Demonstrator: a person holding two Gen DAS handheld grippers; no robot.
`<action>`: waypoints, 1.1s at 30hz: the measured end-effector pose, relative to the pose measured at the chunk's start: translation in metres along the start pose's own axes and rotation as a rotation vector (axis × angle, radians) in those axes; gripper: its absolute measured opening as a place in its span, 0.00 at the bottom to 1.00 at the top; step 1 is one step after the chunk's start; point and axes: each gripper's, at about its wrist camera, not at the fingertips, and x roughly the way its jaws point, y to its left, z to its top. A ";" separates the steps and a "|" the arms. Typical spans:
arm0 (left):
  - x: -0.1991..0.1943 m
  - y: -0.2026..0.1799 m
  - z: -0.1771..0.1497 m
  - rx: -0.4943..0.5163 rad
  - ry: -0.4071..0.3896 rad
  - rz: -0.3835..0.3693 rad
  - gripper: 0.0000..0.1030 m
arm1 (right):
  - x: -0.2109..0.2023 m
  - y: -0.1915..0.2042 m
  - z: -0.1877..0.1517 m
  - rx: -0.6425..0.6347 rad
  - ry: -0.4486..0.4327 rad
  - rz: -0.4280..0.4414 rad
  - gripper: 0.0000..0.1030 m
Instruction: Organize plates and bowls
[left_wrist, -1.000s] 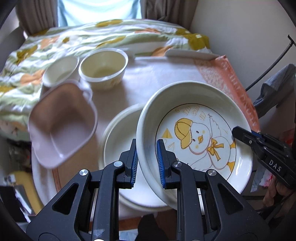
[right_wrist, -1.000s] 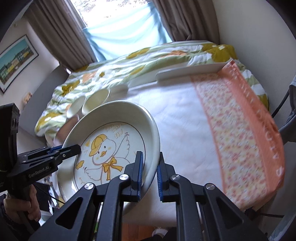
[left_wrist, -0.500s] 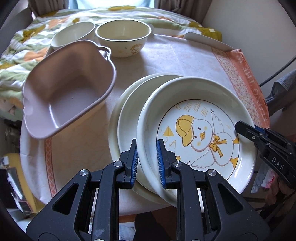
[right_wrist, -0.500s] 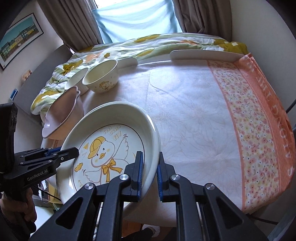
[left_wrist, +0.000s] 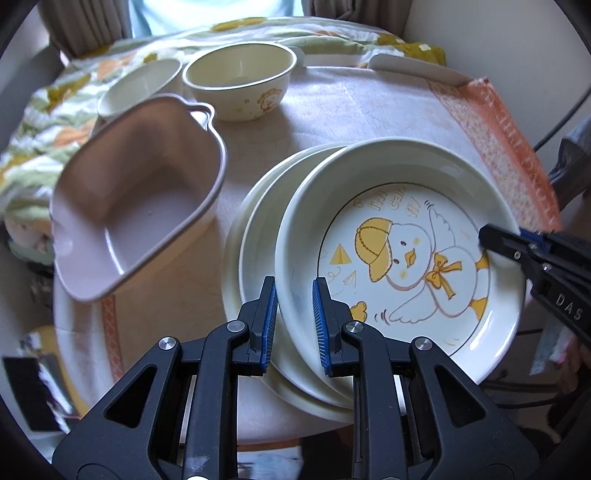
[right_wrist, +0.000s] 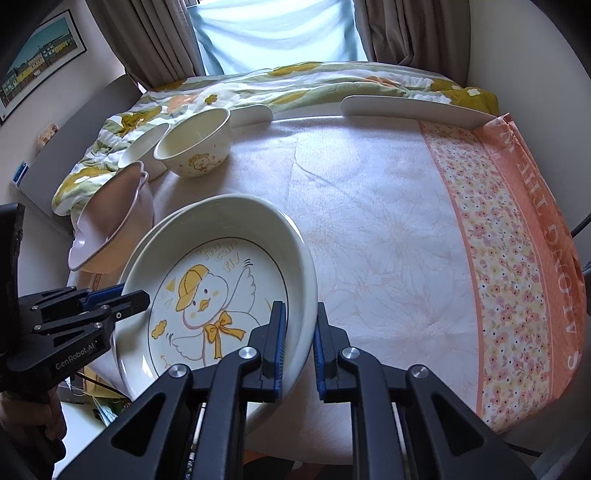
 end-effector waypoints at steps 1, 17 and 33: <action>0.000 -0.002 0.000 0.015 -0.003 0.019 0.16 | 0.001 0.002 0.000 -0.007 0.001 -0.005 0.12; -0.005 -0.028 -0.007 0.179 -0.075 0.277 0.17 | 0.010 0.011 0.003 -0.086 -0.002 -0.048 0.12; -0.038 0.000 0.004 0.053 -0.093 0.174 0.17 | -0.005 0.013 0.015 -0.075 -0.033 -0.014 0.12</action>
